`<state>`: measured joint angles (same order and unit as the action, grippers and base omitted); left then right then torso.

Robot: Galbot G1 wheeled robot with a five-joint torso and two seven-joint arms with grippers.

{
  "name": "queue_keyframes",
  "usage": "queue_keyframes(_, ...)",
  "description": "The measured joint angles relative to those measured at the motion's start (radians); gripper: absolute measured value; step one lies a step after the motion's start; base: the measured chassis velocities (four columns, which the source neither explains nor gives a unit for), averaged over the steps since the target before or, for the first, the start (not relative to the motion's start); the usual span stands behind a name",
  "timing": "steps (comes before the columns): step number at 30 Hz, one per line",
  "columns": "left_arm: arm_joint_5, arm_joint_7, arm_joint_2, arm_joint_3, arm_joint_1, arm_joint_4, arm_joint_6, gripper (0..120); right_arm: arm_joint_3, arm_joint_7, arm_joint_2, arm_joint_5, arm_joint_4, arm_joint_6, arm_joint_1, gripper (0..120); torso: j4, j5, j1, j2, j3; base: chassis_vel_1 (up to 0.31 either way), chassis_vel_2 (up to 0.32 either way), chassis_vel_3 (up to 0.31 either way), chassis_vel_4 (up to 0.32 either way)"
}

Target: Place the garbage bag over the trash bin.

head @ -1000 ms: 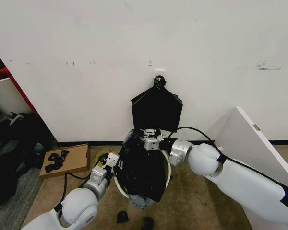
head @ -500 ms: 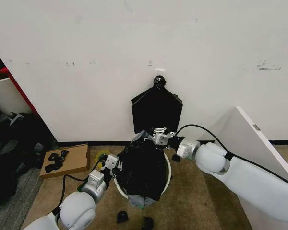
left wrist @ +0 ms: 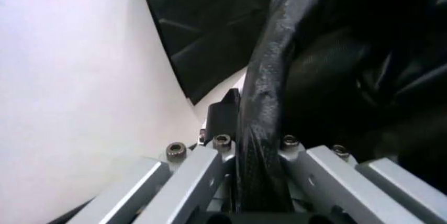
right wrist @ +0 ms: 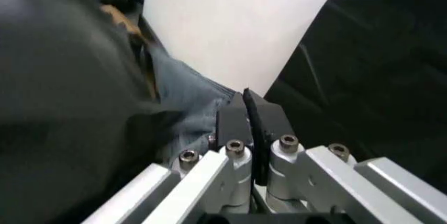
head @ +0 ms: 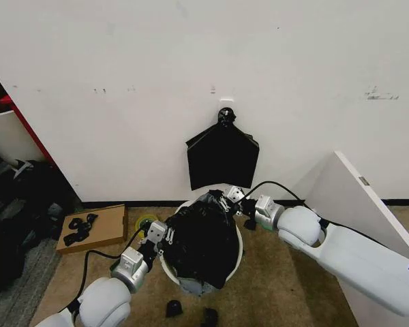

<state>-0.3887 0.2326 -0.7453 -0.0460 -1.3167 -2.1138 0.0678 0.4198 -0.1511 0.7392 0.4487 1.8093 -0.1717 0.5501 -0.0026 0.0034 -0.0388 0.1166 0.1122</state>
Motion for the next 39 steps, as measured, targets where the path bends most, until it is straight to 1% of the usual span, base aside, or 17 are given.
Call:
queue_keyframes(5, 0.0, -0.004, 0.0, -0.009, -0.009, -0.004, -0.008, 1, -0.013, -0.019, -0.013, 0.012, -0.011, 0.056, 0.02, 0, -0.0001, 0.0002, 0.0, 0.0, 0.0, 0.0, 0.0, 0.0, 0.0)
queue_keyframes(7, -0.004, -0.002, -0.003, -0.01, -0.009, 0.001, -0.008, 1, -0.034, -0.038, -0.023, 0.047, -0.007, 0.098, 0.033, 7, -0.0001, 0.0002, 0.0, 0.0, 0.0, 0.0, 0.0, 0.0, 0.0)
queue_keyframes(8, -0.004, -0.002, -0.003, -0.01, -0.009, 0.001, -0.008, 1, -0.034, -0.038, -0.023, 0.047, -0.007, 0.098, 0.033, 7, -0.0001, 0.0002, 0.0, 0.0, 0.0, 0.0, 0.0, 0.0, 0.0)
queue_keyframes(15, -0.042, 0.012, -0.013, -0.001, 0.007, 0.022, 0.012, 1, -0.124, -0.175, -0.073, 0.147, 0.016, 0.159, 0.072, 38, -0.0002, 0.0, 0.0, 0.0, 0.0, 0.0, 0.0, 0.0, 0.0)
queue_keyframes(18, -0.045, 0.013, -0.014, 0.001, 0.009, 0.022, 0.014, 1, -0.142, -0.193, -0.082, 0.183, 0.021, 0.159, 0.084, 43, -0.0002, 0.0003, 0.0, 0.0, 0.0, 0.0, 0.0, 0.0, 0.0)
queue_keyframes(19, -0.045, 0.013, -0.014, 0.002, 0.009, 0.022, 0.015, 1, -0.152, -0.201, -0.085, 0.205, 0.023, 0.158, 0.09, 48, -0.0001, 0.0001, 0.0, 0.0, 0.0, 0.0, 0.0, 0.0, 0.0)
queue_keyframes(22, -0.045, 0.013, -0.014, 0.002, 0.009, 0.022, 0.015, 1, -0.152, -0.201, -0.085, 0.205, 0.023, 0.158, 0.09, 48, -0.0001, 0.0001, 0.0, 0.0, 0.0, 0.0, 0.0, 0.0, 0.0)
queue_keyframes(23, -0.055, 0.022, -0.015, 0.002, 0.007, 0.02, 0.022, 1, -0.217, -0.181, -0.093, 0.341, 0.056, 0.119, 0.143, 67, 0.0, 0.0003, 0.0, 0.0, 0.0, 0.0, 0.0, 0.0, 0.0)
queue_keyframes(24, -0.055, 0.022, -0.015, 0.002, 0.007, 0.02, 0.022, 1, -0.217, -0.181, -0.093, 0.341, 0.056, 0.119, 0.143, 67, 0.0, 0.0003, 0.0, 0.0, 0.0, 0.0, 0.0, 0.0, 0.0)
queue_keyframes(27, -0.111, 0.064, -0.026, -0.006, 0.0, 0.017, 0.046, 1, -0.281, -0.017, -0.1, 0.409, 0.138, 0.048, 0.208, 78, 0.0001, 0.0, 0.0, 0.0, 0.0, 0.0, 0.0, 0.0, 0.0)
queue_keyframes(28, -0.131, 0.078, -0.032, -0.009, 0.0, 0.017, 0.055, 1, -0.298, 0.058, -0.102, 0.406, 0.171, 0.024, 0.234, 83, 0.0002, 0.0, 0.0, 0.0, 0.0, 0.0, 0.0, 0.0, 0.0)
queue_keyframes(29, -0.169, 0.103, -0.043, -0.009, 0.002, 0.016, 0.072, 1, -0.319, 0.191, -0.104, 0.372, 0.234, -0.03, 0.283, 86, 0.0002, 0.0001, 0.0, 0.0, 0.0, 0.0, 0.0, 0.0, 0.0)
queue_keyframes(30, -0.182, 0.112, -0.047, -0.009, 0.005, 0.016, 0.078, 1, -0.324, 0.237, -0.105, 0.356, 0.257, -0.054, 0.302, 91, 0.0001, 0.0, 0.0, 0.0, 0.0, 0.0, 0.0, 0.0, 0.0)
queue_keyframes(32, -0.198, 0.122, -0.052, -0.009, 0.009, 0.015, 0.086, 1, -0.329, 0.279, -0.105, 0.342, 0.282, -0.076, 0.323, 93, 0.0001, 0.0001, 0.0, 0.0, 0.0, 0.0, 0.0, 0.0, 0.0)
queue_keyframes(33, -0.228, 0.144, -0.063, -0.008, 0.017, 0.013, 0.103, 1, -0.338, 0.375, -0.106, 0.311, 0.348, -0.139, 0.378, 98, -0.0002, 0.0002, 0.0, 0.0, 0.0, 0.0, 0.0, 0.0, 0.0)
queue_keyframes(34, -0.244, 0.158, -0.071, -0.007, 0.023, 0.012, 0.114, 1, -0.343, 0.416, -0.105, 0.303, 0.383, -0.178, 0.406, 99, -0.0003, 0.0001, 0.0, 0.0, 0.0, 0.0, 0.0, 0.0, 0.0)
queue_keyframes(39, -0.29, 0.205, -0.085, -0.008, 0.035, 0.006, 0.148, 1, -0.348, 0.518, -0.083, 0.293, 0.494, -0.266, 0.486, 100, -0.0002, 0.0001, 0.0, 0.0, 0.0, 0.0, 0.0, 0.0, 0.0)
